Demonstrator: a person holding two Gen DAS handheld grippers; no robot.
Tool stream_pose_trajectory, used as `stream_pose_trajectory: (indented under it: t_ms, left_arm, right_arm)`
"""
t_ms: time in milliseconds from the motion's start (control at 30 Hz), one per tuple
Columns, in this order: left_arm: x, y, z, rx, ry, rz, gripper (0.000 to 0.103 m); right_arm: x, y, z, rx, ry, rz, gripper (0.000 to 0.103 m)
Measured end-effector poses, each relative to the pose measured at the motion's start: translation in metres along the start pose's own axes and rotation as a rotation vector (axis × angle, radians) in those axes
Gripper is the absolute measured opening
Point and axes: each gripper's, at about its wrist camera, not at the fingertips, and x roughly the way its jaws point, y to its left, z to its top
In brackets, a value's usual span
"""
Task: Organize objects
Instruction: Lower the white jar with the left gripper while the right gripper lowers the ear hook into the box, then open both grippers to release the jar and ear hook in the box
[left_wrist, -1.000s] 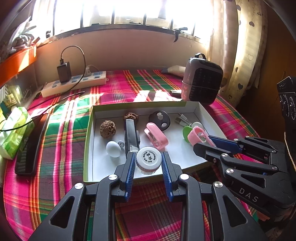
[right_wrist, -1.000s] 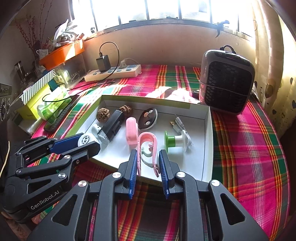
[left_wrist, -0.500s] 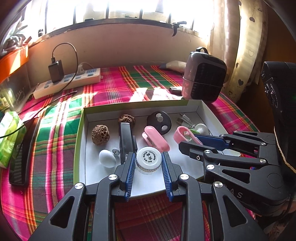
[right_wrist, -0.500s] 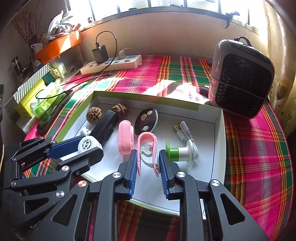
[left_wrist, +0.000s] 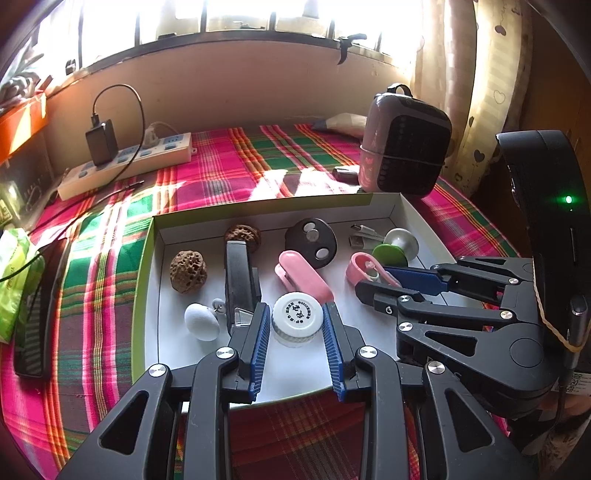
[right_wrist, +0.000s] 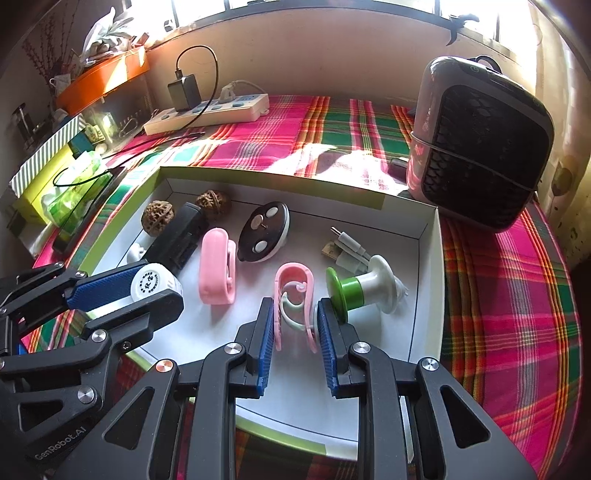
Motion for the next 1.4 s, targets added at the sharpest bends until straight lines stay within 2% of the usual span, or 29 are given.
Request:
stream_pose_trajectory:
  t_ms: [600,1267,1400]
  left_arm:
    - [0.013,-0.002,-0.001,0.012,0.037,0.016,0.027]
    - [0.010,0.002,-0.002,-0.003,0.044,0.034,0.030]
    - [0.006,0.001,-0.004,-0.006,0.040,0.039,0.030]
  right_arm:
    - [0.000,0.000,-0.001,0.001,-0.004,0.007,0.025]
    - [-0.004,0.001,-0.004,0.019,-0.002,0.014,0.025]
    - [-0.007,0.002,-0.007,0.025,-0.007,0.030,0.030]
